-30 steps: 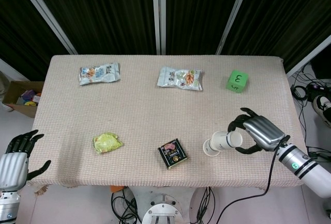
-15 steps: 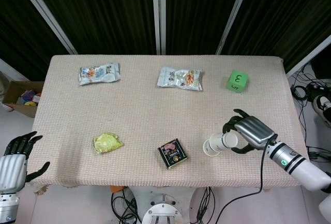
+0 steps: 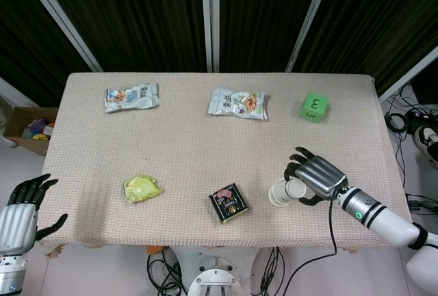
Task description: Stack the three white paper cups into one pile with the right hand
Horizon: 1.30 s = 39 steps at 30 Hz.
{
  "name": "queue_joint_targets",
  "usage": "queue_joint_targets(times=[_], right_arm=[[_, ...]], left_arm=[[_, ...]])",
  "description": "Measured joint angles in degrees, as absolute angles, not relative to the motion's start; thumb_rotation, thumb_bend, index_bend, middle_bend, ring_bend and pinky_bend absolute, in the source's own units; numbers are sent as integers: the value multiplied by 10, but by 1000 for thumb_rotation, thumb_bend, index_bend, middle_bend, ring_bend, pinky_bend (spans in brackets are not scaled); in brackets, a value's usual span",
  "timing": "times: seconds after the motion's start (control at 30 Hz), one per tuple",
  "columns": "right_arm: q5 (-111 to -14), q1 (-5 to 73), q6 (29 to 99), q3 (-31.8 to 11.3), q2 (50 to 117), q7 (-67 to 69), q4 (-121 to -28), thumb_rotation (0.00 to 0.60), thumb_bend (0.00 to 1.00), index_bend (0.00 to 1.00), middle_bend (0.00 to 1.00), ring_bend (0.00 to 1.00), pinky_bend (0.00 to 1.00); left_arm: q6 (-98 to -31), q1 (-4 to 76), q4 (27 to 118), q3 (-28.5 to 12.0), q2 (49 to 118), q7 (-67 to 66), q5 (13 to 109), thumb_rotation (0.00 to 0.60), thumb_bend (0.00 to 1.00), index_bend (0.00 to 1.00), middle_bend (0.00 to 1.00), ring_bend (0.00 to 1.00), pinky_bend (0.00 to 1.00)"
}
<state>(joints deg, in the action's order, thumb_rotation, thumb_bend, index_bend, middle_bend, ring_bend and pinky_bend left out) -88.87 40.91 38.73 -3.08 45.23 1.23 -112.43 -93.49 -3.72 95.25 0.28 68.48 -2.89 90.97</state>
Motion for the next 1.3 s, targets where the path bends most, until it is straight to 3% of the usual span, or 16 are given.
queue_joint_targets(times=[0.13, 0.23, 0.4, 0.67, 1.03, 1.3], right_arm=[[-886, 399, 400, -23, 475, -69, -1117, 600, 239, 41, 62, 0, 0], [-877, 384, 417, -14, 508, -134, -1110, 600, 238, 1, 17, 0, 0], [-870, 353, 459, 4, 558, -182, -1086, 600, 232, 0, 3, 0, 0], [-870, 311, 545, 5, 576, -139, -1059, 600, 228, 0, 8, 0, 0], [-877, 174, 798, -8, 622, -23, -958, 600, 226, 0, 20, 0, 0], [-885, 75, 898, 14, 672, 68, -863, 600, 226, 0, 19, 0, 0]], left_arm=[[-933, -38, 947, 3, 687, -21, 906, 600, 189, 220, 151, 131, 145], [-933, -37, 944, 3, 688, -17, 905, 600, 189, 220, 151, 131, 145], [-934, -34, 941, 2, 690, -16, 911, 600, 189, 219, 152, 131, 145], [-937, -29, 927, -6, 703, -21, 914, 600, 190, 219, 152, 131, 145], [-920, -9, 917, -21, 724, -60, 904, 600, 190, 219, 151, 131, 145], [-913, -1, 922, -21, 726, -78, 904, 600, 189, 220, 151, 131, 145]])
